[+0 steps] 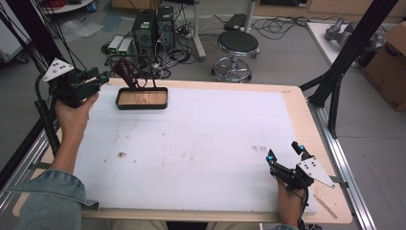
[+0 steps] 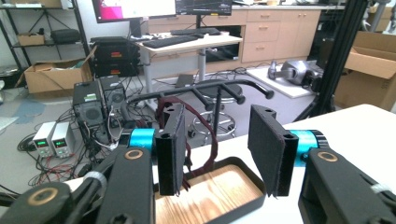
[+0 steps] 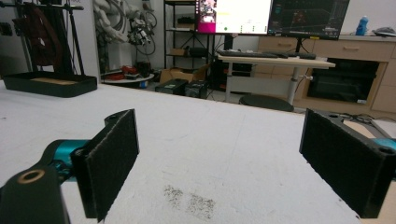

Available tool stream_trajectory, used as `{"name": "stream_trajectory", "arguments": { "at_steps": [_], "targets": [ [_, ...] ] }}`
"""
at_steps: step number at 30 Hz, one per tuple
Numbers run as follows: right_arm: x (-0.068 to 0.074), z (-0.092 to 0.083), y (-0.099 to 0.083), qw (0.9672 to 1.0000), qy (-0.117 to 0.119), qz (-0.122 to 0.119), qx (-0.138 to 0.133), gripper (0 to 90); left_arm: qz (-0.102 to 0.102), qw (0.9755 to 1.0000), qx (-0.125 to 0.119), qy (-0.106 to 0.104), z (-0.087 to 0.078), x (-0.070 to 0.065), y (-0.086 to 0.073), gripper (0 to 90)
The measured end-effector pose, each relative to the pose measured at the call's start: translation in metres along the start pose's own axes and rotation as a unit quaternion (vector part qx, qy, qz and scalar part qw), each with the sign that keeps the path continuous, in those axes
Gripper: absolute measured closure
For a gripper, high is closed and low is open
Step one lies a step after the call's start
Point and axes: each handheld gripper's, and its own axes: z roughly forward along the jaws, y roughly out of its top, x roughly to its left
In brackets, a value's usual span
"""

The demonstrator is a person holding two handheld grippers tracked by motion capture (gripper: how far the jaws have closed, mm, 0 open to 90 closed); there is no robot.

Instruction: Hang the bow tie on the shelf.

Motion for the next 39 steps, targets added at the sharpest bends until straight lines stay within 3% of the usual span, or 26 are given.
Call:
{"name": "stream_trajectory", "arguments": {
  "at_steps": [9, 16, 30, 39],
  "targets": [
    [0.000, 0.000, 0.000, 1.0000, 0.000, -0.001, 0.000, 11.0, 0.009, 0.9998, -0.005, -0.020, -0.024, -0.014, -0.006, 52.1],
    [0.001, 0.000, 0.000, 1.0000, 0.001, 0.001, 0.000, 11.0, 0.009, 0.9994, 0.000, -0.033, -0.044, -0.024, -0.022, 47.7],
    [0.001, -0.001, 0.000, 1.0000, 0.001, 0.007, 0.000, 11.0, 0.004, 0.9994, 0.031, -0.017, -0.079, -0.054, -0.088, 36.8],
    [0.001, 0.000, 0.000, 1.0000, 0.003, 0.004, -0.001, 11.0, 0.011, 0.9972, 0.069, -0.027, -0.085, -0.071, -0.128, 32.2]
  ]
}}
